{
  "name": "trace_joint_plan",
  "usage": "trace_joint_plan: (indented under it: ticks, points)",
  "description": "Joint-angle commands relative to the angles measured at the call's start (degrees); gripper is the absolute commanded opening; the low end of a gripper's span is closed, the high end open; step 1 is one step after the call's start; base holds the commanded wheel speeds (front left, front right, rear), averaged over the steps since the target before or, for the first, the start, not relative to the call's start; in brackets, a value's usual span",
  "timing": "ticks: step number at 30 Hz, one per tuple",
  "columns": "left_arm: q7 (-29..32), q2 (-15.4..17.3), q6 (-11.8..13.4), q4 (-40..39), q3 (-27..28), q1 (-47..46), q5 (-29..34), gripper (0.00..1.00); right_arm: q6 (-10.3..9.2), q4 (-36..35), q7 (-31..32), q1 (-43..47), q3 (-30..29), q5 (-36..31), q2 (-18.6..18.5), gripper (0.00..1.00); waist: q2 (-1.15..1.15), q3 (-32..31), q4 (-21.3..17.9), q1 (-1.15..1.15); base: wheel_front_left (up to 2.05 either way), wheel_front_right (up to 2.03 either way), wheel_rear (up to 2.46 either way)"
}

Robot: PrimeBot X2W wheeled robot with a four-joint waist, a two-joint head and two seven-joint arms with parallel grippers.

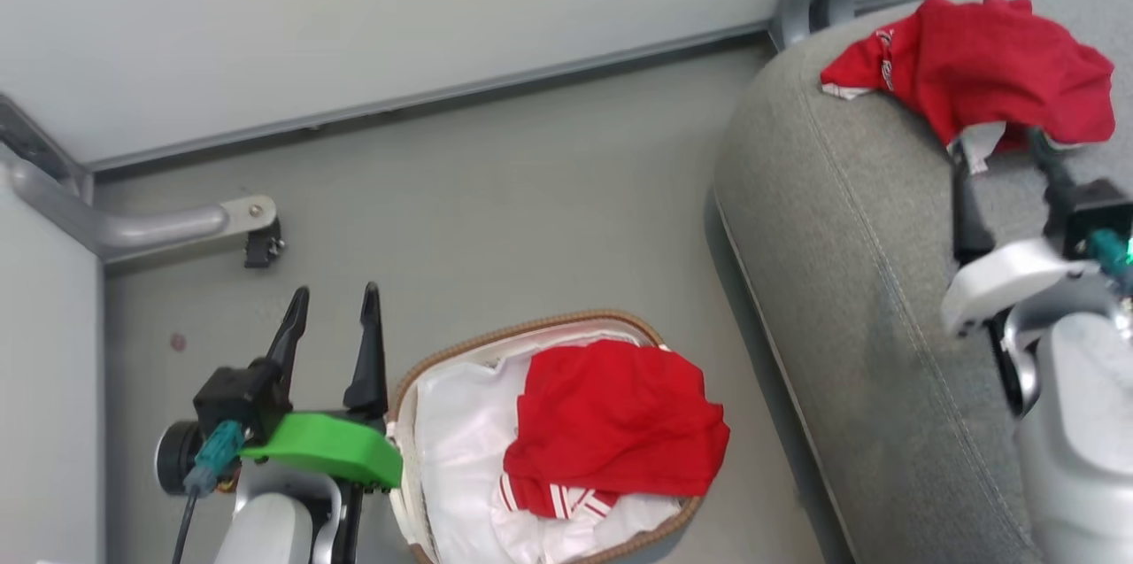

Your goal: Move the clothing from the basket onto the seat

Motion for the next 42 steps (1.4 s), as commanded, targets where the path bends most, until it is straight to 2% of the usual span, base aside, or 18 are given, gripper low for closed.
trace_joint_plan:
  ticks: [1,12,18,27,42]
  points:
    - [0.03,-0.07,0.1,-0.18,0.76,1.86,0.19,1.0,-0.08,-0.46,-0.12,2.04,0.55,0.6,0.78,1.0,0.0,-4.68,3.28,0.0,0.0,0.0,0.0]
    - [0.03,-0.1,0.42,0.51,2.32,8.23,-2.46,1.0,-0.07,-4.4,-0.12,14.08,4.22,2.67,5.44,1.0,0.0,-9.01,6.4,0.0,0.0,0.0,0.0]
    - [0.03,-0.1,0.54,0.69,2.86,10.27,-3.38,1.0,-0.07,-5.89,-0.12,17.89,6.01,5.5,6.01,1.0,0.0,-9.79,6.89,0.0,0.0,0.0,0.0]
    - [0.03,-0.1,0.86,0.95,2.64,11.11,-3.89,1.0,-0.07,-6.37,-0.12,20.1,8.11,9.98,6.05,1.0,0.0,-9.57,6.82,0.0,0.0,0.0,0.0]
    - [0.03,-0.11,0.8,1.26,2.38,10.76,-3.78,1.0,-0.08,-6.84,-0.12,20.07,8.45,9.64,6.06,1.0,0.0,-9.46,6.37,0.0,0.0,0.0,0.0]
